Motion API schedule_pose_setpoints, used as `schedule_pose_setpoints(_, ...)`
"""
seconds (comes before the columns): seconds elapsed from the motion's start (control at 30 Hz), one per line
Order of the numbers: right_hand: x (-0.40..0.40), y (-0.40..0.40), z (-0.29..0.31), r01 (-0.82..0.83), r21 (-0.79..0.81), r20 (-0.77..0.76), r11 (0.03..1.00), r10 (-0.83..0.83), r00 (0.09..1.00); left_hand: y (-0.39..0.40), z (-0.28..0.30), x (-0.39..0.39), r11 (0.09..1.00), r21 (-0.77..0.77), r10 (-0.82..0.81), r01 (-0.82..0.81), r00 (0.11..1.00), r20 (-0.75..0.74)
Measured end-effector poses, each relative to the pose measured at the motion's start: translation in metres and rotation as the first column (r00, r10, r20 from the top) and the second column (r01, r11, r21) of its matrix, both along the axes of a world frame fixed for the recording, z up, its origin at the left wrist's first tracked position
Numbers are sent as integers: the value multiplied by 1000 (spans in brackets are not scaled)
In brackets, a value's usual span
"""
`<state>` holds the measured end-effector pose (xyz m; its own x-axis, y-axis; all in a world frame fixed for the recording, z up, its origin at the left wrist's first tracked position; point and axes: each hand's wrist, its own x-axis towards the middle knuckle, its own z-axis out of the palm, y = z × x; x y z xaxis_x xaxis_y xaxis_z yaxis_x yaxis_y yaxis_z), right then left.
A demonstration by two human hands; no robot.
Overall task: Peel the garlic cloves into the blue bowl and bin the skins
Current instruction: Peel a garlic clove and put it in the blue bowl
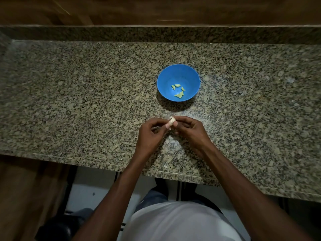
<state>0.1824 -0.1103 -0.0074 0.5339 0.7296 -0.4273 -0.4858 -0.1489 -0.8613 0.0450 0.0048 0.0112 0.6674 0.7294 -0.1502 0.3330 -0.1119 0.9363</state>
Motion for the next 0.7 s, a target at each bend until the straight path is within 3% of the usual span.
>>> schedule_pose_setpoints(0.27,-6,3,-1,-12,-3,-12,1000,12,1000,6,4,0,994,110,-4,9,999,-50)
schedule_pose_setpoints(0.43,-14,7,1,30,-17,-61,999,-31,998,1,3,1,944,331,27,13,993,-116)
schedule_pose_setpoints(0.7,-26,15,-1,109,-107,-116,988,-121,986,-9,-2,8,884,467,76,9,983,-164)
